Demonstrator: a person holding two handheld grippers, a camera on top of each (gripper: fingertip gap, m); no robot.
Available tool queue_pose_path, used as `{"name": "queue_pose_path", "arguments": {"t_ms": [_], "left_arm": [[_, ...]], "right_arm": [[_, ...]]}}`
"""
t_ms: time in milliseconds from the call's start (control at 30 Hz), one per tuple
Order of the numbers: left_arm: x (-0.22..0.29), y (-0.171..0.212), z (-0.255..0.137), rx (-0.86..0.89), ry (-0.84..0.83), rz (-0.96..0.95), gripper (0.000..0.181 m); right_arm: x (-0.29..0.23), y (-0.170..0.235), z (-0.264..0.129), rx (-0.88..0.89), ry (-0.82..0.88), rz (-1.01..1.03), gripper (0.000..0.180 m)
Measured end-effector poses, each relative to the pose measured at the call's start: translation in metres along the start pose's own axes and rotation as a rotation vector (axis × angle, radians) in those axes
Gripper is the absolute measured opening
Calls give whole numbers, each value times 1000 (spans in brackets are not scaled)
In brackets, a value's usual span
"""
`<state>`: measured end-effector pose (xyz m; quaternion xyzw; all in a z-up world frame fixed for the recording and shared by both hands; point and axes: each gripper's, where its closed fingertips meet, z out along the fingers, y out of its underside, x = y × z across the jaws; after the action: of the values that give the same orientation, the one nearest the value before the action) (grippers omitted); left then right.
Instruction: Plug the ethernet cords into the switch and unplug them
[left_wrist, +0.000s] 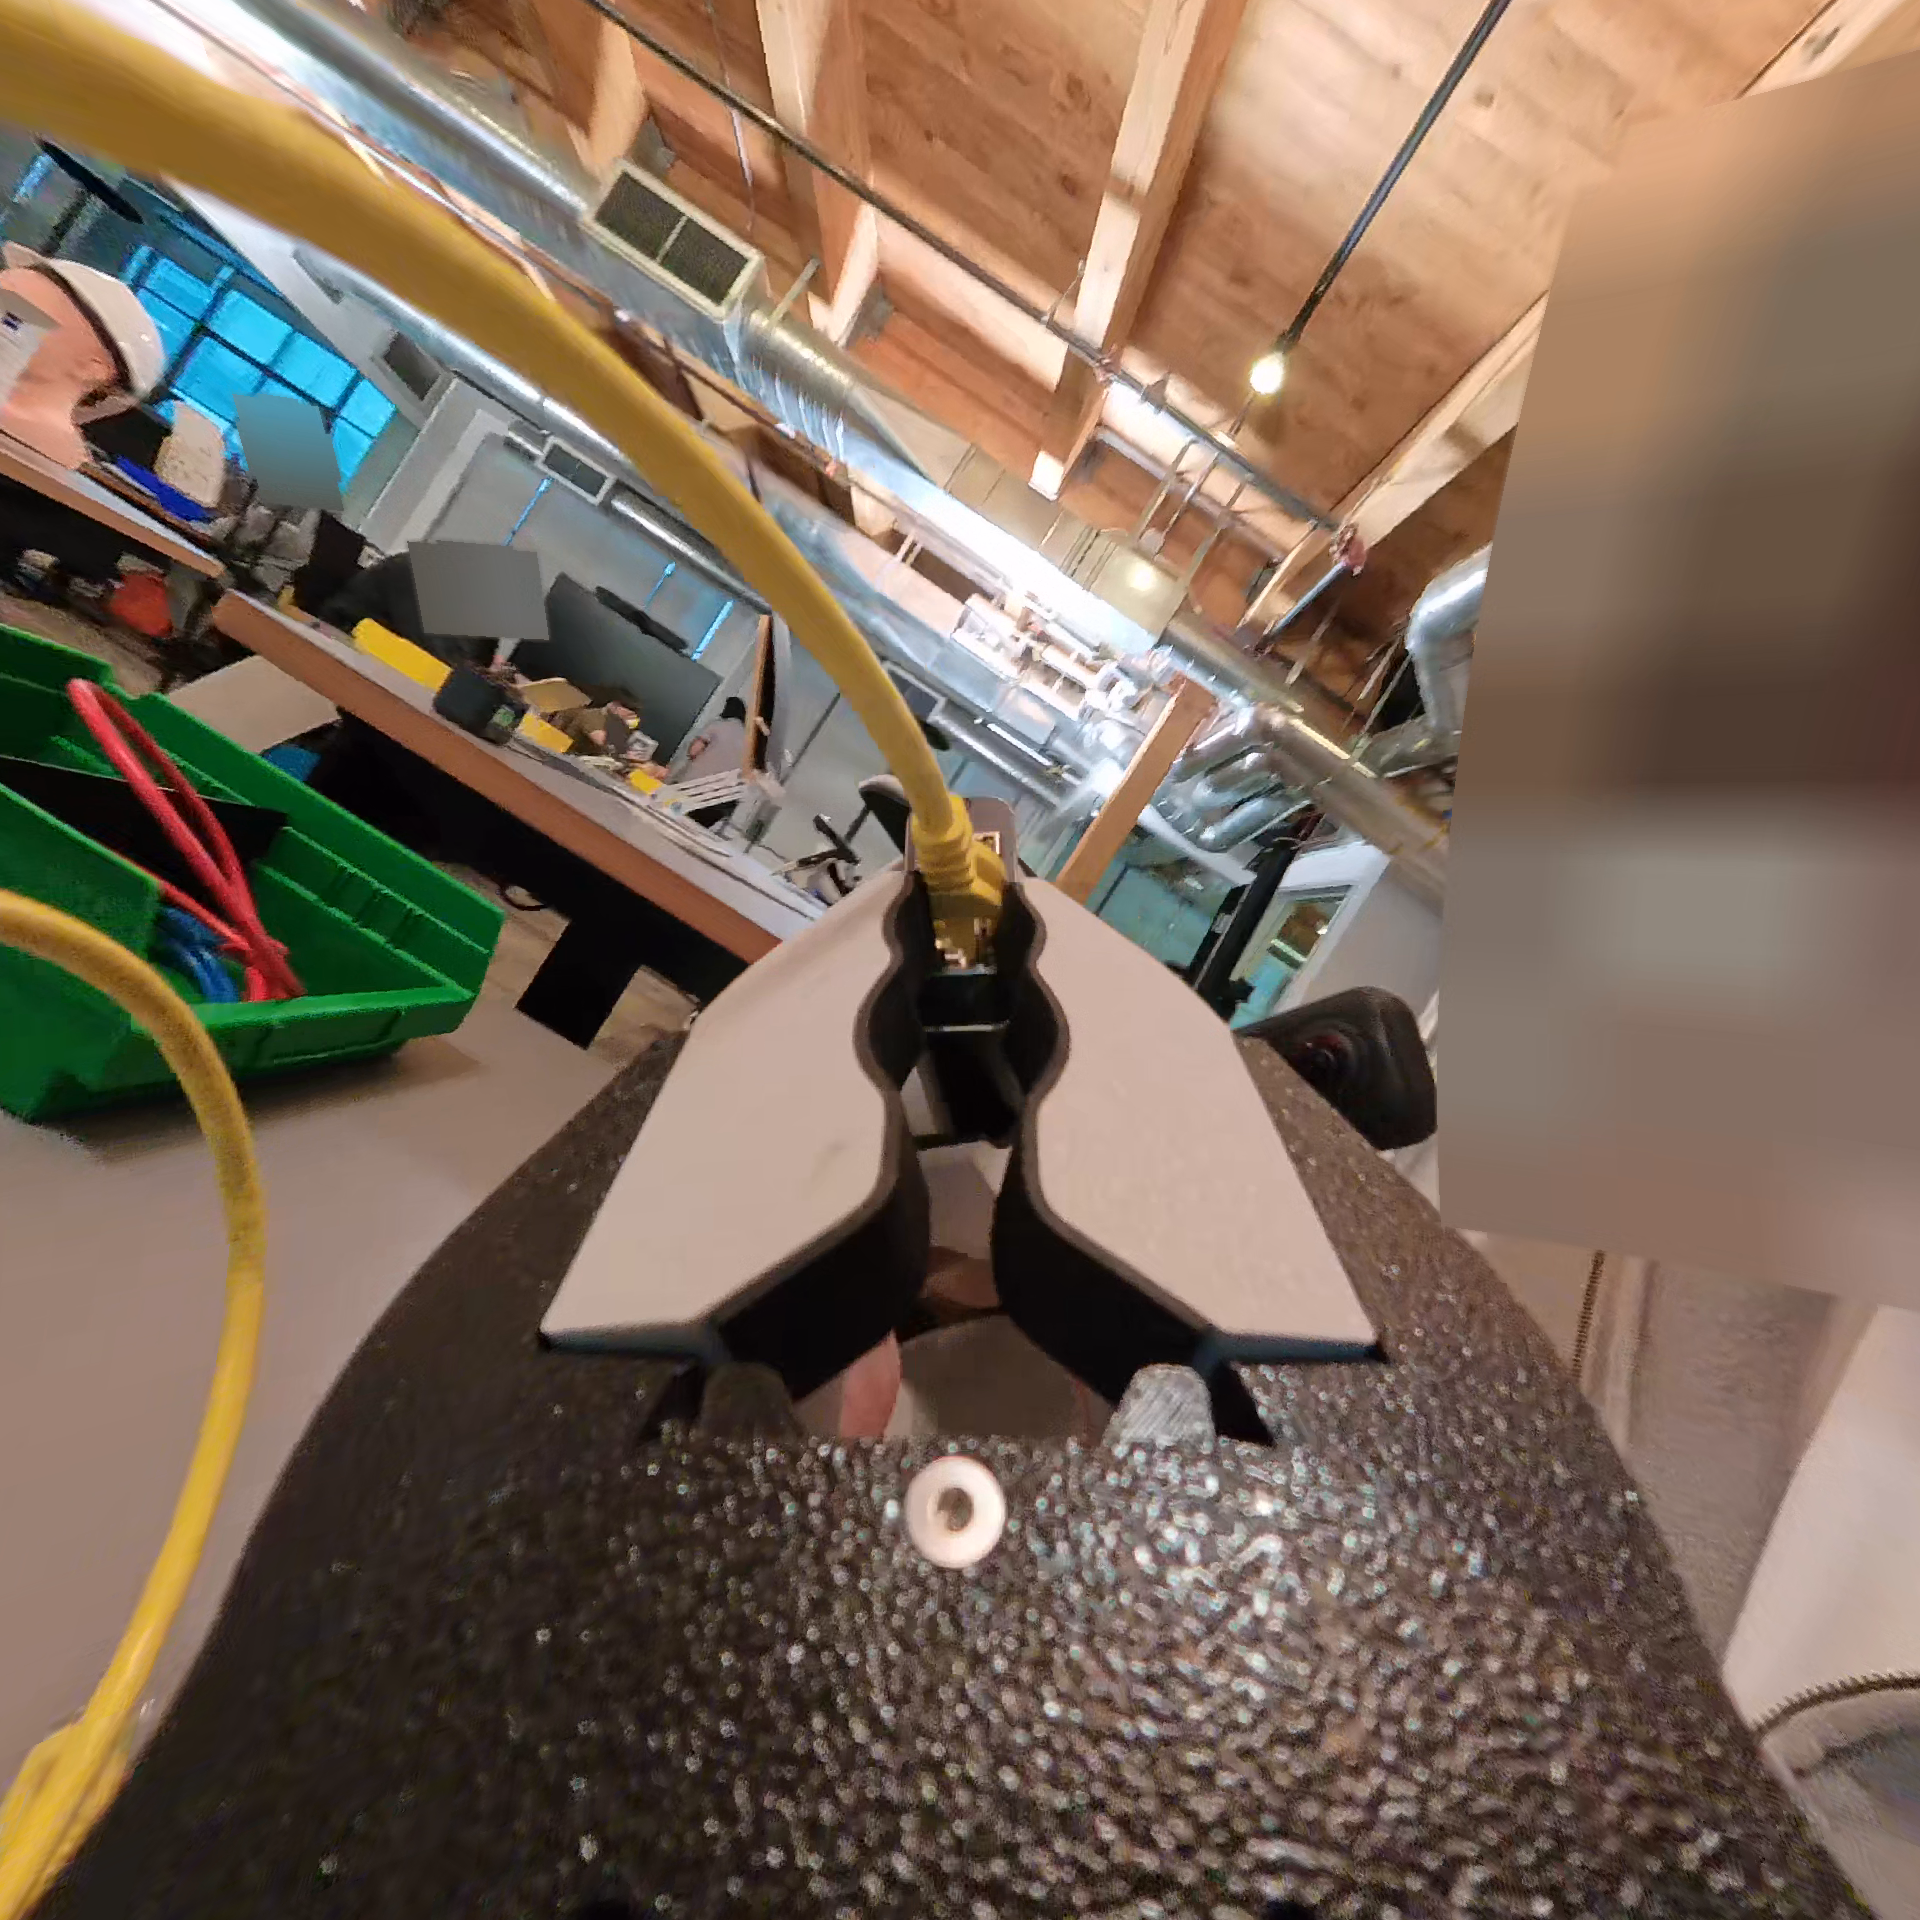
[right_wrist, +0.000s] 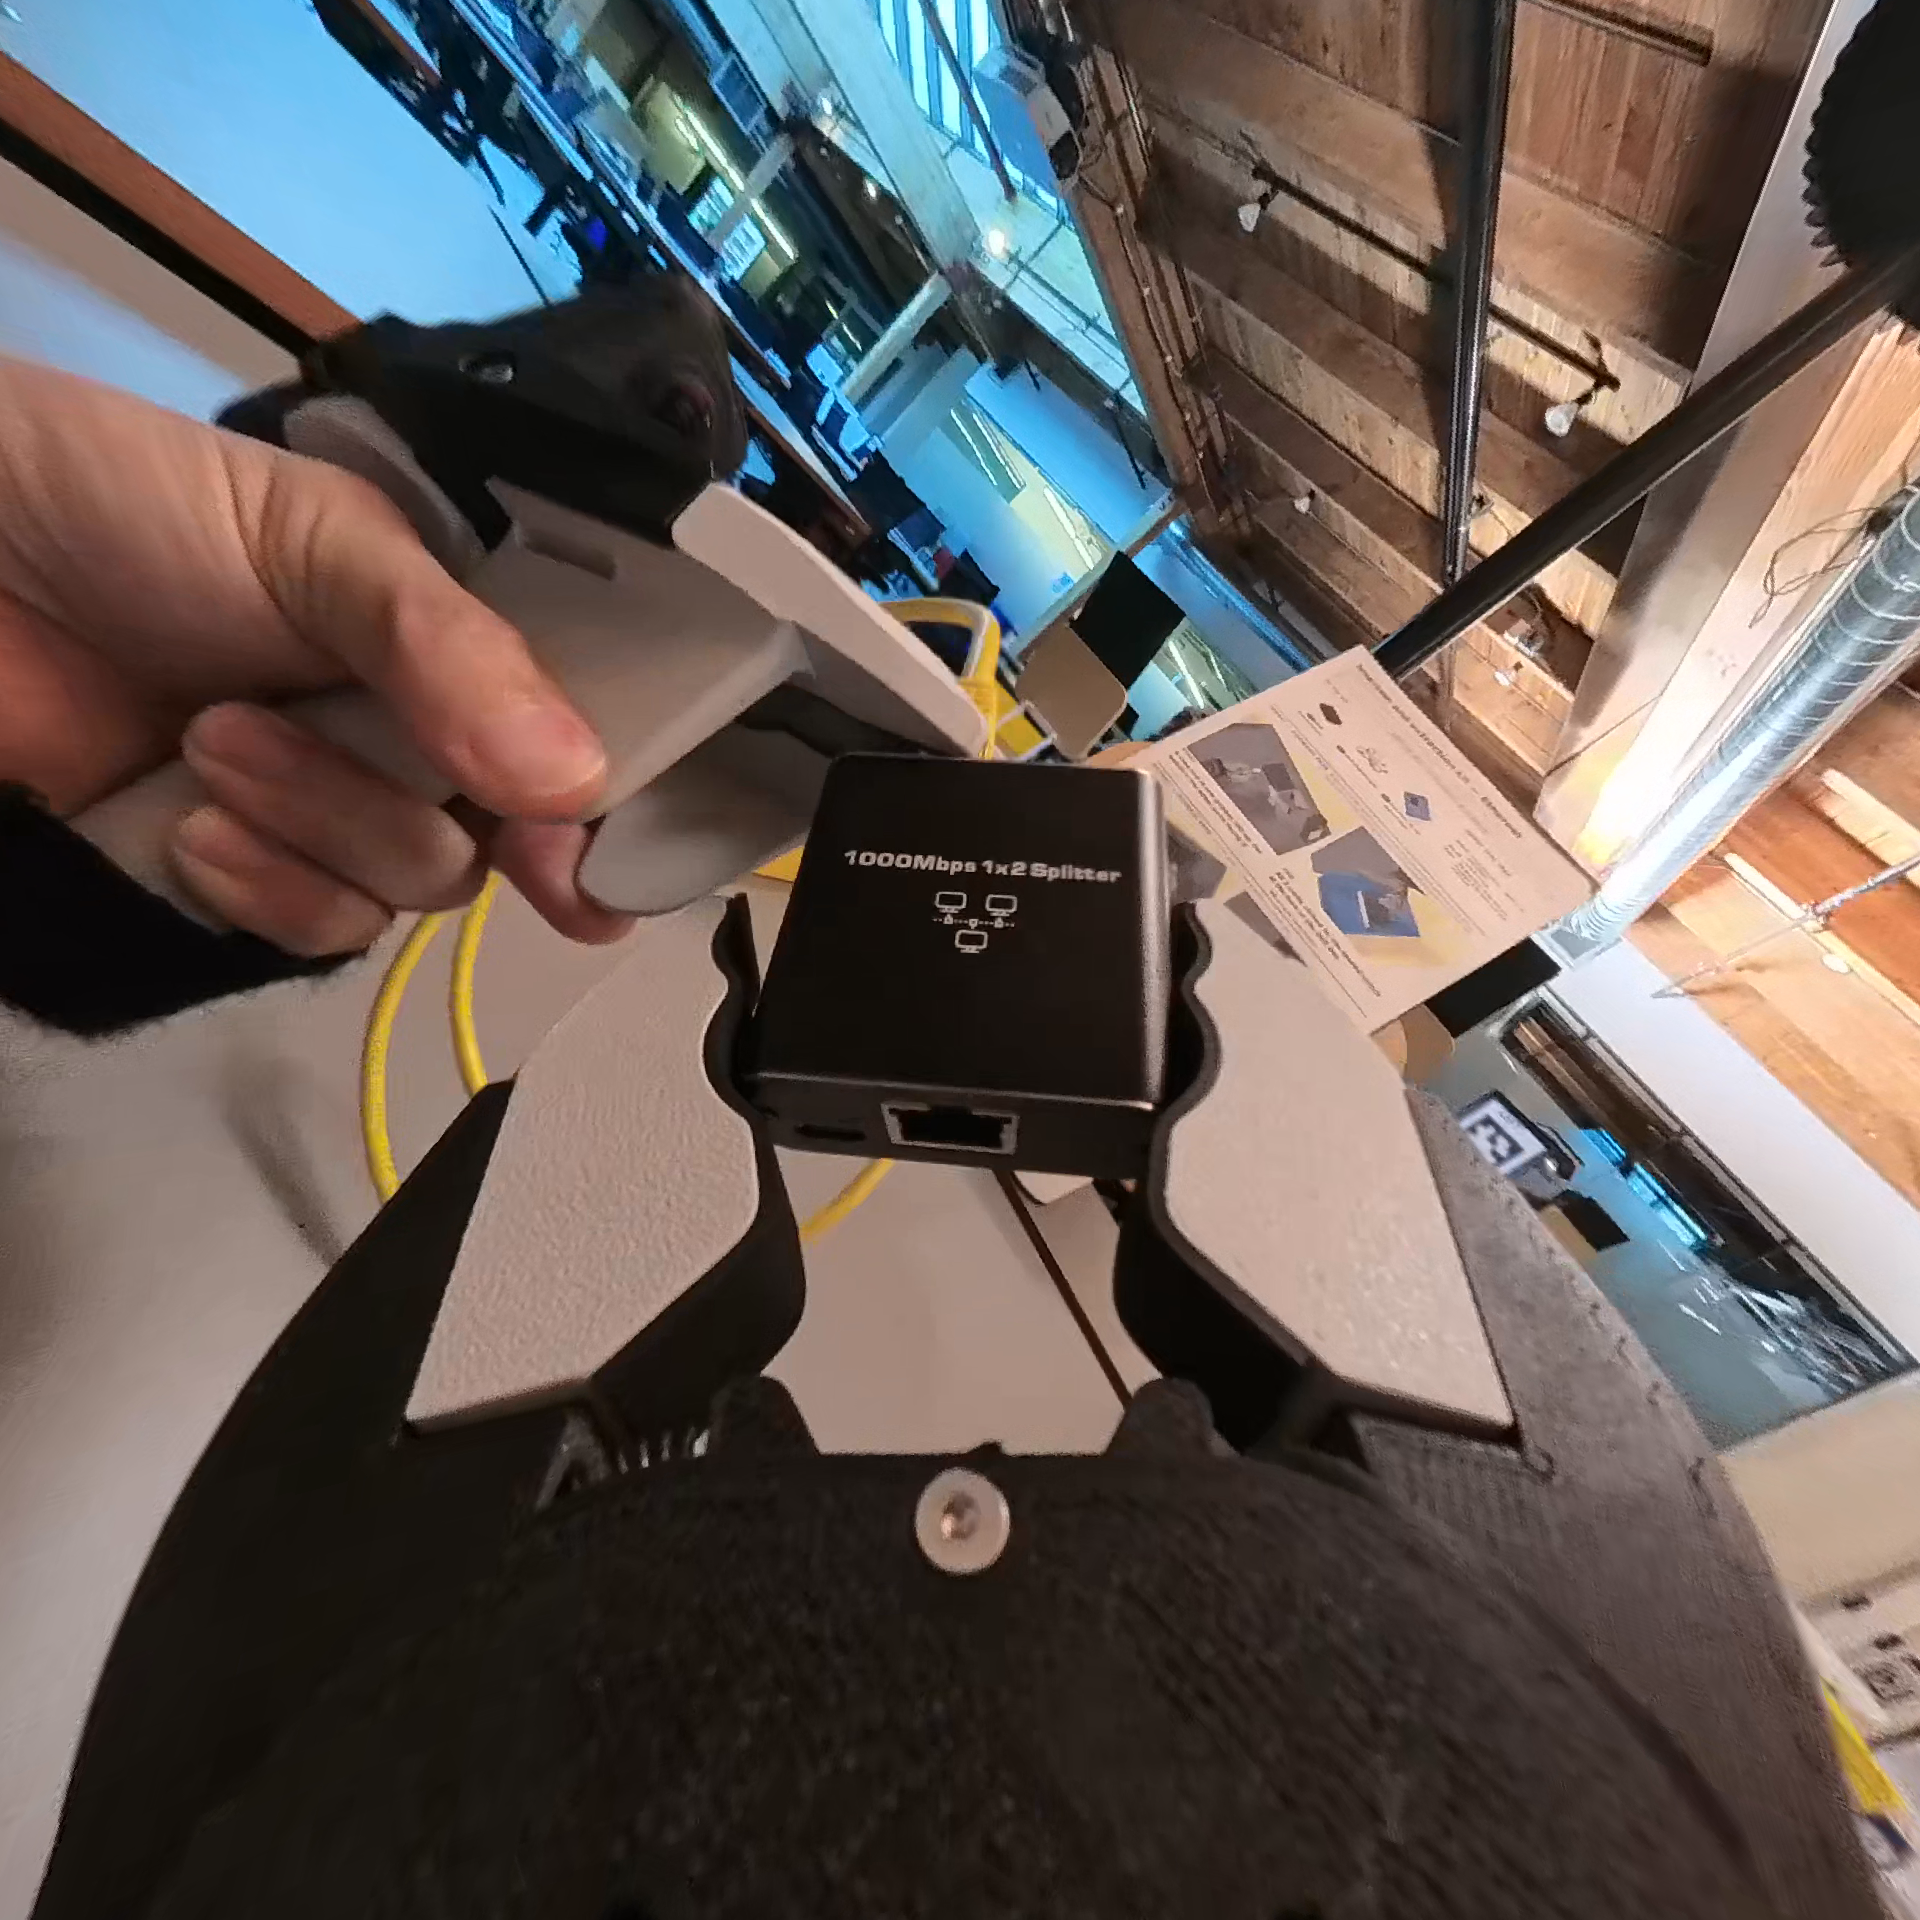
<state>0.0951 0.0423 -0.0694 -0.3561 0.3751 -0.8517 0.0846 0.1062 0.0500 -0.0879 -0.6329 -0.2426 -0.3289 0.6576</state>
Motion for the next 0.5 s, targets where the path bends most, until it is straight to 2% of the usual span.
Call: {"name": "queue_pose_path", "arguments": {"t_ms": [167, 267, 300, 400, 500], "left_arm": [[-4, 1, -3, -1, -19, -6, 12], [0, -1, -3, -43, -82, 158, 12], [3, -3, -3, -41, -70, 146, 11], [-1, -4, -5, 73, 16, -97, 11], [-7, 0, -7, 72, -3, -91, 12]], "right_arm": [[-3, 0, 1, -11, -24, 19, 77], [-4, -1, 3, 22, -41, 118, 77], [-3, -6, 2, 60, -43, 152, 77], [-4, -5, 3, -3, -26, 39, 77], [-6, 0, 3, -32, -39, 27, 77]]}}
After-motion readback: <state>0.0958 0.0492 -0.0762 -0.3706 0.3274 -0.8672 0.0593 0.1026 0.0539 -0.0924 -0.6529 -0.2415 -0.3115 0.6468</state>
